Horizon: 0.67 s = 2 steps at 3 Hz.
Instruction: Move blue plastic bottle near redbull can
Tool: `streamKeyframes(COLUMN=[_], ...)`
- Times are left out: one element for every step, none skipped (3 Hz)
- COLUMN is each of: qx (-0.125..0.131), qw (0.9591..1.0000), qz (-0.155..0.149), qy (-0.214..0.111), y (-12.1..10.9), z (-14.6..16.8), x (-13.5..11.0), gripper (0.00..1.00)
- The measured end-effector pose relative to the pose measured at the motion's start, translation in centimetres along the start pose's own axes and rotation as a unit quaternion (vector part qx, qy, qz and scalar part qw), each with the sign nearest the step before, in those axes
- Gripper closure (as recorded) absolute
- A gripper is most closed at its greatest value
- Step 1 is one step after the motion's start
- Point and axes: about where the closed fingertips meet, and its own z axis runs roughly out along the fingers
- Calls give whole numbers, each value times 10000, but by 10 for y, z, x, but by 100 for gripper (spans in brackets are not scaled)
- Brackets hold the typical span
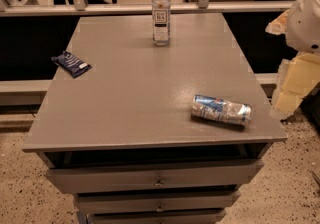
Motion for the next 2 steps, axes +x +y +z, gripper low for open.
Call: streamKeyframes(qx=[17,265], qw=[10000,9987], qz=[14,235], qy=[-22,-370], y=[-2,-35], z=[1,16], x=[-1,-9], gripper=[0,0])
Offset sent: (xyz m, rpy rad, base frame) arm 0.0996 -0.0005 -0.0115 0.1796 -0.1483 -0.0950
